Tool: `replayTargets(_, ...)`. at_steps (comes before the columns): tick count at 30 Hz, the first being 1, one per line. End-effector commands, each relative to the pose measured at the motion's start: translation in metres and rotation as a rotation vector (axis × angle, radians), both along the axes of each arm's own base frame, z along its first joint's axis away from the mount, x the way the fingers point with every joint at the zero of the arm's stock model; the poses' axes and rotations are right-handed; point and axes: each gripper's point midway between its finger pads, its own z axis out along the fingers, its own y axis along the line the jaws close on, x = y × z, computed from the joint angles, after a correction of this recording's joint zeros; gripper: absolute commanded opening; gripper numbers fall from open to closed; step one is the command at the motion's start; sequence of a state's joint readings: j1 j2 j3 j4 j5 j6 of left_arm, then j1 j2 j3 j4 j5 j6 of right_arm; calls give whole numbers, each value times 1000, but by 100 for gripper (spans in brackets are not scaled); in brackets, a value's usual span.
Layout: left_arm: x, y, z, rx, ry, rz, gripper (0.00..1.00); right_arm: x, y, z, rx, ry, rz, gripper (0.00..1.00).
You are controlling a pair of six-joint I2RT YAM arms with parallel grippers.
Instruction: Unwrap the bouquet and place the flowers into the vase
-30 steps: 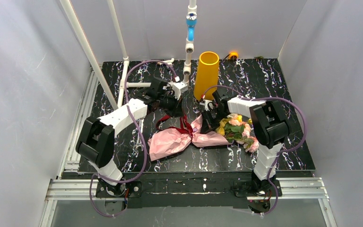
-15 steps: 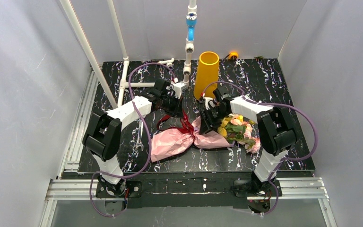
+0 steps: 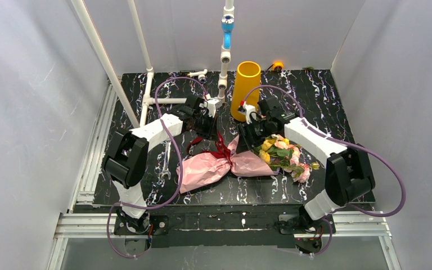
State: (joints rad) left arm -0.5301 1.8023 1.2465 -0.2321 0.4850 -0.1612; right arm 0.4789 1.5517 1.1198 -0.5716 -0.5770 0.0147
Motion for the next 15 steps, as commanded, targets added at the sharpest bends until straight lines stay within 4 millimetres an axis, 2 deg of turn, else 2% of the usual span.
replayTargets(1,7,-4,15,-28,-26,7,0,0,22,9,25,-45,2,52)
replayTargets(8,7,-5,14,-32,-21,10,0,-5,46,-11,-10,-42,48,51)
replayTargets(13,8,-5,14,-31,-25,7,0,-9,46,-35,-70,-3,51,50)
replayTargets(15,7,-4,14,-29,-25,6,0,-10,48,-36,-64,10,56,44)
